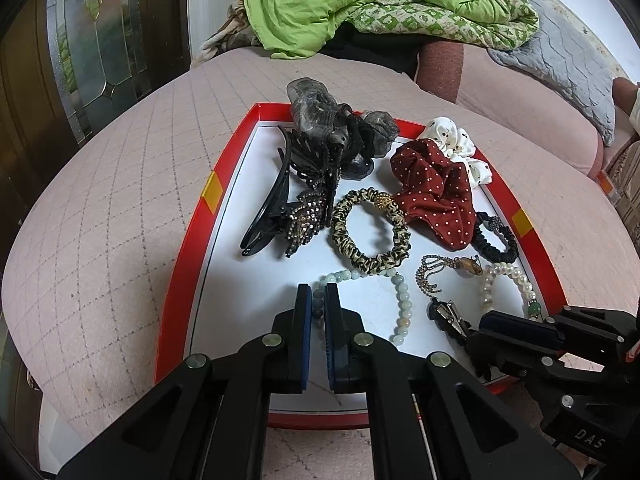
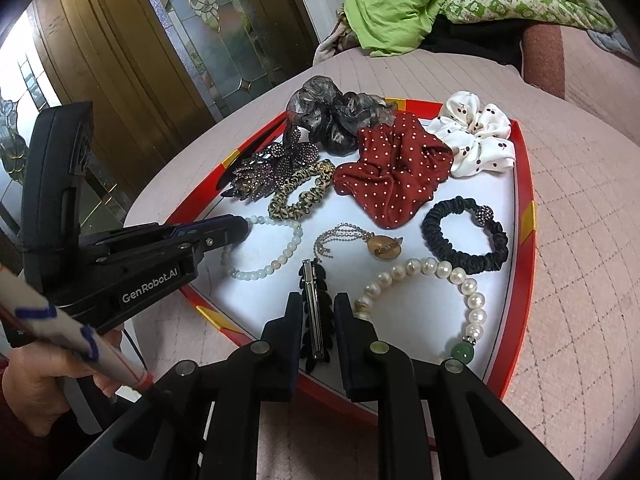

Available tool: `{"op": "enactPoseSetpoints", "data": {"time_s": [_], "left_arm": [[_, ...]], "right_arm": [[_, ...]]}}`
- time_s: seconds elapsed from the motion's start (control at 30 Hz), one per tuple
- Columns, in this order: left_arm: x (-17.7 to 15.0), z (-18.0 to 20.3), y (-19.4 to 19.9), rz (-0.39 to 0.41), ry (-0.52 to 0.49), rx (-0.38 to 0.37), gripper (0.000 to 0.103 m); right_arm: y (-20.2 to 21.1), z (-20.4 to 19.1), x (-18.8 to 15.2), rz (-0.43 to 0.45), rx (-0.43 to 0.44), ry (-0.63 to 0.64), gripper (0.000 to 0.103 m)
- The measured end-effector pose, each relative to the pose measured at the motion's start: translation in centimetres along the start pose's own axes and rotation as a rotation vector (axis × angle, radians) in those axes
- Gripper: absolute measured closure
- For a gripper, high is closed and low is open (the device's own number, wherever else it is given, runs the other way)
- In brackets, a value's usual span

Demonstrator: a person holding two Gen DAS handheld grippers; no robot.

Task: Organize jewelry

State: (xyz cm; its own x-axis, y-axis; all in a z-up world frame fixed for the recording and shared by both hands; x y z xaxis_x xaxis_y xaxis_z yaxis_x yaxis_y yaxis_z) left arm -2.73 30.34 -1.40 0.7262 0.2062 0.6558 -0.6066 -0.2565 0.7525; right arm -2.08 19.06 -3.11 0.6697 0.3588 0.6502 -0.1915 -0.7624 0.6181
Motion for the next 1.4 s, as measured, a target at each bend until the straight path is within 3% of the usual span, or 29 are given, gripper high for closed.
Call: {"op": "enactPoseSetpoints", "data": {"time_s": [0.03, 0.1, 0.17, 0.3, 0.4, 0.47, 0.67, 0.87, 0.97, 1.07, 1.27, 1.4], "left_arm": [[0.0, 0.0, 0.0, 0.002, 0.0, 0.002, 0.096], [0.0, 0.0, 0.0, 0.004, 0.003, 0.006, 0.084], [0.1, 0.0, 0.2, 0.013, 0.011, 0.017, 0.065], [0.1, 0.0, 0.5, 0.023, 0.029, 0.016, 0.059], [0.2, 0.0, 1.1, 0.042, 0.043, 0.023, 0.043], [0.3, 0.0, 1.9, 0.075, 0.054, 0.037, 0.027], [0.4, -0.6, 4.8, 0.154, 0.127, 0.075, 0.009], [-0.7, -2.6, 9.9, 0.228, 0.253, 0.175, 0.008], [-1.9, -3.2, 12.3, 0.241, 0.291, 0.167, 0.003], [-3.4, -3.2, 14.4, 0.248, 0.285, 0.132, 0.002], [-6.6, -1.7, 18.2, 0.261, 0.189, 0.212, 0.0], [-8.4, -2.0, 19.3, 0.257, 0.241, 0.26, 0.0]], "right_arm": [[0.1, 0.0, 0.0, 0.002, 0.0, 0.001, 0.084], [0.4, -0.2, 0.1, 0.007, -0.001, 0.003, 0.082], [0.8, -0.3, 0.1, 0.014, -0.002, 0.006, 0.078], [2.3, -0.5, 0.2, 0.036, -0.013, 0.009, 0.075], [4.1, -0.6, 0.2, 0.07, -0.035, 0.013, 0.062], [5.7, -0.6, 0.1, 0.103, -0.072, 0.026, 0.047], [10.6, -0.7, -1.8, 0.19, -0.213, 0.032, 0.024], [14.8, -2.0, -4.6, 0.233, -0.369, 0.047, 0.015], [16.6, -3.4, -5.6, 0.256, -0.411, 0.078, 0.013], [18.4, -5.1, -6.7, 0.283, -0.443, 0.117, 0.011], [19.5, -7.1, -8.7, 0.279, -0.468, 0.155, 0.01], [19.4, -7.4, -9.0, 0.269, -0.479, 0.169, 0.01]]}}
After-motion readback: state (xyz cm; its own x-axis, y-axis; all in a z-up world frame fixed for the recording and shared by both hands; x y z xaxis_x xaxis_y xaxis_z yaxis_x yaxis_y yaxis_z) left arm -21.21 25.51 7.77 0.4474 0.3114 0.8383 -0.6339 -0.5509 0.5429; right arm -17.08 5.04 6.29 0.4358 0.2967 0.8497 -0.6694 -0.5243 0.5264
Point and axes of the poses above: each gripper's, at about its wrist camera, not at the fingertips, and y roughly against the way its jaws point, z to its right, x to its top, the point moved 7 cm from there along -y, roughly the way its jaws point, and after that the axes turned 11 degrees about x, right-handed, at the moved point
